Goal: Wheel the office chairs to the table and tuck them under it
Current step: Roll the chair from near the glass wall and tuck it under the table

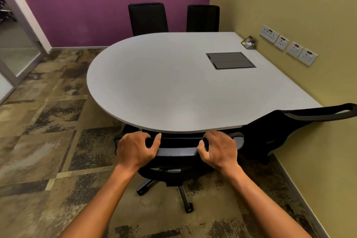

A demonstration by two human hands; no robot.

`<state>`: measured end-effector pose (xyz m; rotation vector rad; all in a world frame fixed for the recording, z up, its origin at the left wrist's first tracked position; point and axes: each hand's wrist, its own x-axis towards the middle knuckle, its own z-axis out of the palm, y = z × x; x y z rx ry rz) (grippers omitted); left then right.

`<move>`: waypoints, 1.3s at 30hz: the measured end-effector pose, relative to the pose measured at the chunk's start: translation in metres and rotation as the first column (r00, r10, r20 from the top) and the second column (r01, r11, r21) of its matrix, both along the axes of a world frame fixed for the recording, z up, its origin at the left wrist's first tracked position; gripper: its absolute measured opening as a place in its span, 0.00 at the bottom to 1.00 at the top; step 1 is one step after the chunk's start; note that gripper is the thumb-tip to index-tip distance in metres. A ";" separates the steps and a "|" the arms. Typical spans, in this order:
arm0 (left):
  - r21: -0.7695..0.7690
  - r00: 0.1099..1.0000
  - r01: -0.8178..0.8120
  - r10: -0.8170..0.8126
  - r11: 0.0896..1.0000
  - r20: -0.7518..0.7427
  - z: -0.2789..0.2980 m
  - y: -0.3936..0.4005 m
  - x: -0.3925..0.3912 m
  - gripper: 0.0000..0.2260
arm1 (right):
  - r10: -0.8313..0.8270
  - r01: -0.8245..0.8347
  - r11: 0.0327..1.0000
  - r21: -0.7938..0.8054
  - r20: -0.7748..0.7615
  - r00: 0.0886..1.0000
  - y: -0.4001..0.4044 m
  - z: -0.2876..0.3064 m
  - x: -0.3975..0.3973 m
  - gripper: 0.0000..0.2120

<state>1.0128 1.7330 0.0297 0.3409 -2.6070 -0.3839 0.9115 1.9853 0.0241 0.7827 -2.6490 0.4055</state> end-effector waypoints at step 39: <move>-0.132 0.972 0.114 -0.082 0.985 0.221 -0.006 -0.079 -0.112 0.31 | -0.046 0.038 0.991 0.129 0.057 0.997 -0.063 -0.008 -0.093 0.23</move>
